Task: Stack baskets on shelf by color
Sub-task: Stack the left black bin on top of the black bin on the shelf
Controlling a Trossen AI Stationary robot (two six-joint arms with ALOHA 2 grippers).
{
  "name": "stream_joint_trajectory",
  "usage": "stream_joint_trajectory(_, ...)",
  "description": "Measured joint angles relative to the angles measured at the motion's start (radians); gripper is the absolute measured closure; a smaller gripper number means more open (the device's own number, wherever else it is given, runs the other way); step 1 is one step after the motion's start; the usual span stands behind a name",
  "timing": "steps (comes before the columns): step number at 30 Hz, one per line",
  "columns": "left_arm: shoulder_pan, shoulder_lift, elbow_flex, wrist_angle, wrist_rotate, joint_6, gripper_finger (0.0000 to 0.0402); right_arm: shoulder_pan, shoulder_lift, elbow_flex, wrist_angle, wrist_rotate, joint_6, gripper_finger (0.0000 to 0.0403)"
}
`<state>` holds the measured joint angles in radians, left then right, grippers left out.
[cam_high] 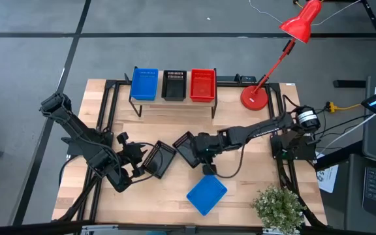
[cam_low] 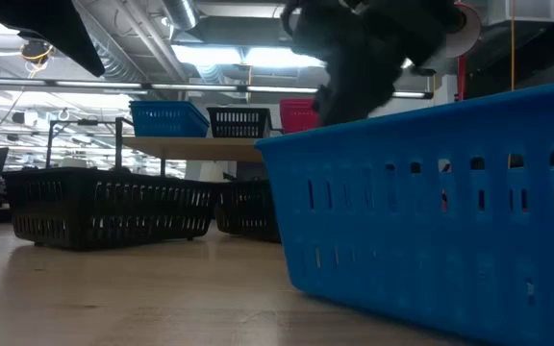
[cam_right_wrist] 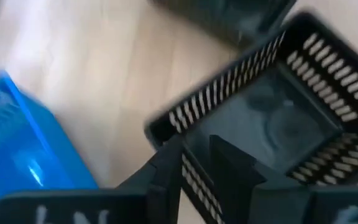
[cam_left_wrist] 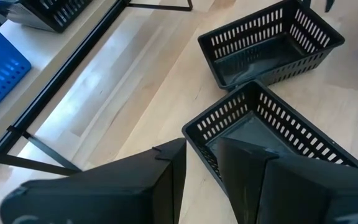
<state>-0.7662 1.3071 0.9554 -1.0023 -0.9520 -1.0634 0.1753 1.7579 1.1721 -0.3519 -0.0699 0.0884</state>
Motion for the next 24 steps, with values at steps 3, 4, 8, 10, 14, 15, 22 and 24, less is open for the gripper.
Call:
stream_joint_trajectory(3,0.0,0.0,0.0,-0.005,0.0,0.0,0.032,0.014,0.002,0.0,-0.055,0.032,-0.07,0.0321)
stream_joint_trajectory(4,0.0,0.0,0.0,-0.009,0.0,0.0,0.032,0.018,0.002,0.0,-0.051,0.034,-0.075,0.0321)
stream_joint_trajectory(8,-0.009,0.0,0.0,-0.047,-0.016,0.0,0.032,0.03,0.002,0.0,-0.055,0.029,-0.119,0.0321)
stream_joint_trajectory(10,-0.031,-0.006,0.0,-0.078,-0.026,0.002,0.032,0.035,0.002,0.0,-0.063,0.027,-0.13,0.0321)
stream_joint_trajectory(14,-0.071,-0.013,0.0,-0.095,0.016,0.048,0.032,0.038,-0.003,0.002,-0.084,0.118,-0.077,0.0321)
stream_joint_trajectory(15,-0.071,-0.013,0.0,-0.081,0.034,0.052,0.032,0.038,-0.005,0.013,-0.119,0.168,-0.058,0.0321)
stream_joint_trajectory(22,0.052,0.033,0.0,0.152,0.384,0.437,0.032,0.009,-0.01,0.147,-0.546,0.429,0.164,0.0321)
stream_joint_trajectory(24,0.07,0.037,0.0,0.181,0.44,0.597,0.032,0.009,-0.01,0.175,-0.643,0.428,0.214,0.0321)
